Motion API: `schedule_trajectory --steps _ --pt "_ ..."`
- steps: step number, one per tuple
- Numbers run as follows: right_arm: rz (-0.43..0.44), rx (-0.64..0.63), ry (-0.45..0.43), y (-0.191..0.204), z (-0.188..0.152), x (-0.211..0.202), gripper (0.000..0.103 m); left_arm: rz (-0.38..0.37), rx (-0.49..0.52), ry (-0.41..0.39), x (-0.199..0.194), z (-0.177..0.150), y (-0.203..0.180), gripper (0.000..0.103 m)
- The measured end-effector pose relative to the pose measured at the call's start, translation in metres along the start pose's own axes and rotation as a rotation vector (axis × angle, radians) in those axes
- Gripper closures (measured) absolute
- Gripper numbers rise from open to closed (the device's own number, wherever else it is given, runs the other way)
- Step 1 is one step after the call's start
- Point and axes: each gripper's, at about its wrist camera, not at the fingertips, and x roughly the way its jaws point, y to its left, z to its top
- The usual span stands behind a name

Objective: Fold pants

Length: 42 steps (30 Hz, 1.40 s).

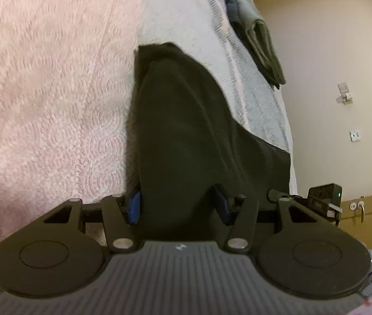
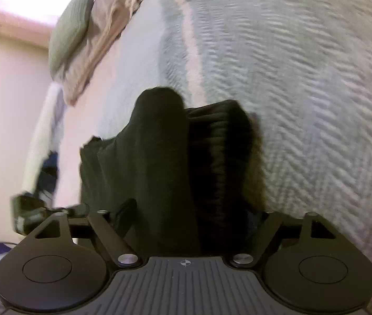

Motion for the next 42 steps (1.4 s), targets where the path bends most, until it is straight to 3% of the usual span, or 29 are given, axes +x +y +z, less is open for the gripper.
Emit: schedule_trajectory --steps 3,6,9,13,17,22,28,33,37,42 --pt "-0.030 0.016 0.005 0.006 0.008 0.006 0.033 -0.001 -0.011 -0.015 0.011 0.006 -0.002 0.054" --pt "-0.033 0.002 -0.013 0.016 0.008 -0.008 0.052 0.022 0.018 -0.038 0.006 0.006 -0.016 0.068" --pt "-0.018 0.000 -0.039 0.029 0.007 -0.024 0.060 0.049 0.080 -0.063 -0.006 0.005 -0.041 0.076" --pt "0.006 0.011 -0.089 0.046 0.023 -0.043 0.063 0.070 0.116 -0.108 -0.018 0.013 -0.078 0.082" --pt "0.019 0.027 -0.139 0.051 0.069 -0.075 0.063 0.062 0.172 -0.168 -0.017 0.040 -0.129 0.082" --pt "-0.015 0.040 -0.197 0.035 0.172 -0.114 0.063 0.032 0.236 -0.166 0.035 0.115 -0.193 0.082" --pt "-0.027 -0.016 -0.328 0.023 0.319 -0.165 0.062 -0.044 0.329 -0.190 0.133 0.257 -0.290 0.082" --pt "-0.030 -0.013 -0.372 0.003 0.425 -0.171 0.061 -0.043 0.408 -0.224 0.189 0.348 -0.349 0.082" --pt "-0.041 0.013 -0.369 -0.020 0.471 -0.159 0.061 0.002 0.438 -0.207 0.227 0.403 -0.367 0.081" --pt "-0.054 0.070 -0.312 -0.053 0.500 -0.136 0.061 0.060 0.441 -0.158 0.266 0.439 -0.358 0.081"
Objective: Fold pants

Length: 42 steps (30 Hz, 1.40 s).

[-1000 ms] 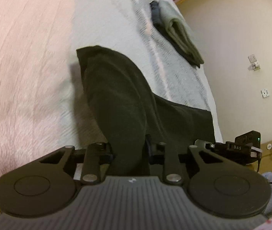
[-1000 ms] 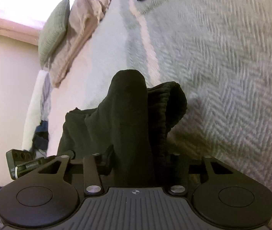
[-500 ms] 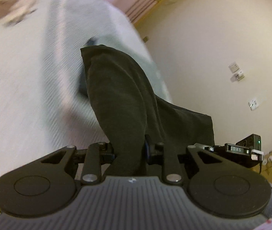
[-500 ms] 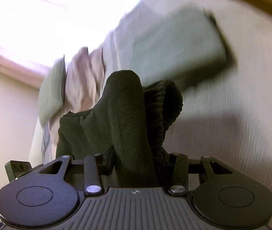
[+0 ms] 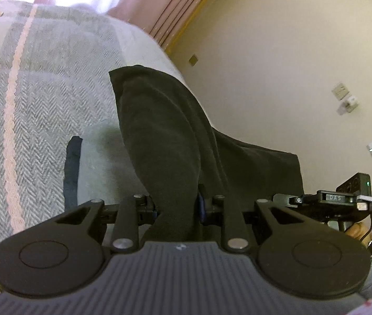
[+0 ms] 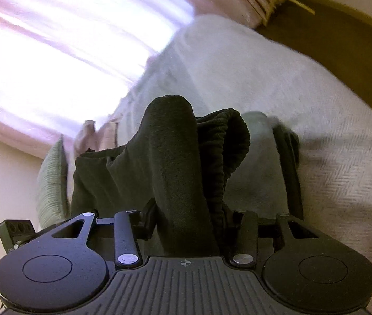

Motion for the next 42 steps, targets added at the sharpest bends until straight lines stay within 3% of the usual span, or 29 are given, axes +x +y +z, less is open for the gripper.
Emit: schedule_trajectory --steps 5,11,13,16,18,22,23,25,27,28,31,33,36,38,42 --pt "-0.042 0.008 -0.007 -0.027 -0.003 0.014 0.058 0.003 0.000 0.055 0.034 0.001 0.023 0.079" --pt "-0.029 0.018 -0.061 -0.033 0.002 0.010 0.058 -0.036 -0.045 -0.003 0.049 0.003 0.037 0.079" --pt "-0.039 0.002 -0.061 -0.042 -0.004 0.014 0.055 -0.028 -0.016 -0.002 0.055 0.003 0.037 0.077" --pt "-0.049 0.046 -0.067 -0.049 -0.010 0.013 0.041 0.013 0.006 0.022 0.065 -0.001 0.038 0.071" --pt "-0.129 -0.028 -0.110 -0.029 -0.011 -0.006 0.040 0.021 -0.003 0.031 0.062 0.001 0.042 0.069" --pt "-0.390 -0.277 -0.363 0.016 -0.025 -0.062 0.040 0.101 0.044 0.009 0.026 0.008 0.039 0.073" --pt "-0.399 -0.340 -0.411 0.027 -0.030 -0.067 0.041 0.146 0.082 -0.018 0.016 0.010 0.034 0.074" --pt "-0.392 -0.453 -0.426 0.047 -0.038 -0.059 0.057 0.194 0.157 -0.090 0.001 0.015 0.019 0.074" --pt "-0.422 -0.579 -0.408 0.063 -0.045 -0.034 0.085 0.204 0.180 -0.145 0.000 0.024 0.005 0.074" --pt "-0.452 -0.620 -0.401 0.065 -0.047 -0.021 0.089 0.209 0.194 -0.165 0.005 0.026 -0.003 0.074" --pt "-0.584 -0.720 -0.388 0.050 -0.050 0.024 0.091 0.241 0.253 -0.152 0.041 0.030 -0.023 0.074" --pt "-0.625 -0.708 -0.348 0.026 -0.049 0.041 0.091 0.287 0.272 -0.116 0.071 0.026 -0.025 0.077" --pt "-0.555 -0.613 -0.359 -0.010 -0.052 0.038 0.091 0.354 0.248 -0.063 0.106 0.009 -0.009 0.081" --pt "-0.503 -0.555 -0.380 -0.022 -0.054 0.032 0.091 0.370 0.253 -0.085 0.112 -0.002 -0.004 0.081" --pt "-0.457 -0.481 -0.374 -0.011 -0.048 0.004 0.091 0.411 0.315 -0.090 0.113 -0.003 -0.010 0.081"
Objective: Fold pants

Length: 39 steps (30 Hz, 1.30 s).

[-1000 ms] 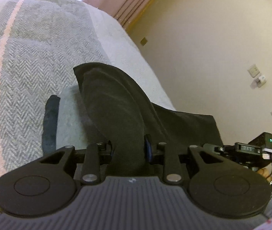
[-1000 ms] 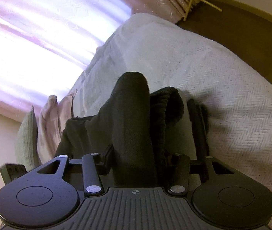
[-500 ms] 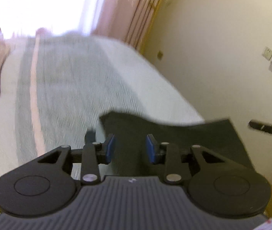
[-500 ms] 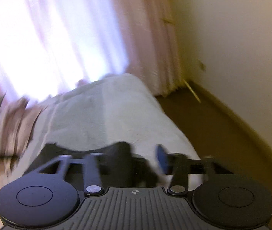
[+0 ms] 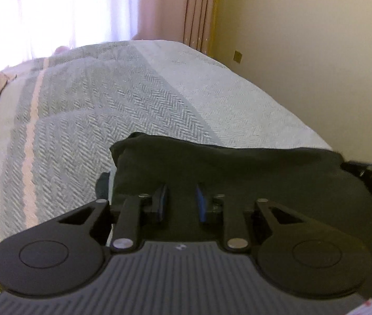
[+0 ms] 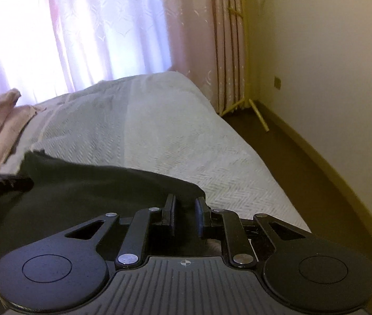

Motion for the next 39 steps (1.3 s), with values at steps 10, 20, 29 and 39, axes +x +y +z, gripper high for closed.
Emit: schedule_trajectory --steps 10,20,29,39 --pt "0.072 -0.134 -0.015 0.025 -0.035 -0.117 0.091 0.021 0.016 0.009 -0.112 -0.020 -0.001 0.081" --pt "-0.022 -0.120 0.076 0.039 -0.041 -0.101 0.091 0.077 -0.091 0.081 -0.107 -0.051 -0.018 0.078" --pt "0.046 0.007 0.129 0.065 -0.039 -0.220 0.047 0.114 -0.145 0.079 -0.233 -0.038 -0.050 0.055" --pt "0.100 0.028 0.204 0.123 -0.037 -0.337 0.040 0.174 -0.114 0.121 -0.382 -0.067 -0.087 0.027"
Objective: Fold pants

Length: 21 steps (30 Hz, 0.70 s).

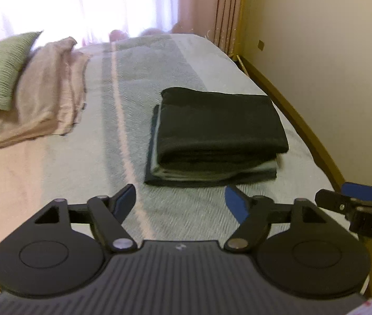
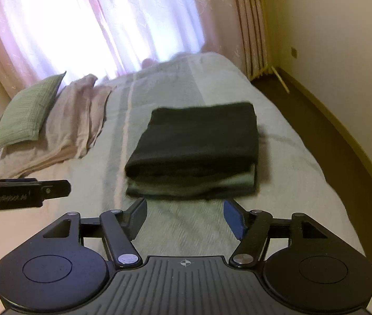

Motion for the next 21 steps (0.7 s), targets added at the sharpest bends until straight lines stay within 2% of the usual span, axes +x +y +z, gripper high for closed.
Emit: schedule_trajectory --steps 3,6,13,21 --pt "0.015 0.020 -0.005 0.014 -0.006 -0.030 0.040 -0.005 0.026 -0.015 -0.038 -0.012 0.001 0.016" --pt "0.015 -0.007 -0.015 0.029 -0.013 -0.057 0.040 -0.031 0.028 -0.030 -0.071 -0.022 0.003 0.012" --pt "0.015 -0.029 -0.039 0.059 -0.033 -0.103 0.040 -0.051 0.047 -0.057 -0.123 -0.040 0.010 0.011" --pt "0.002 -0.045 -0.051 0.080 -0.049 -0.116 0.040 -0.069 0.050 -0.067 -0.150 -0.055 0.019 0.011"
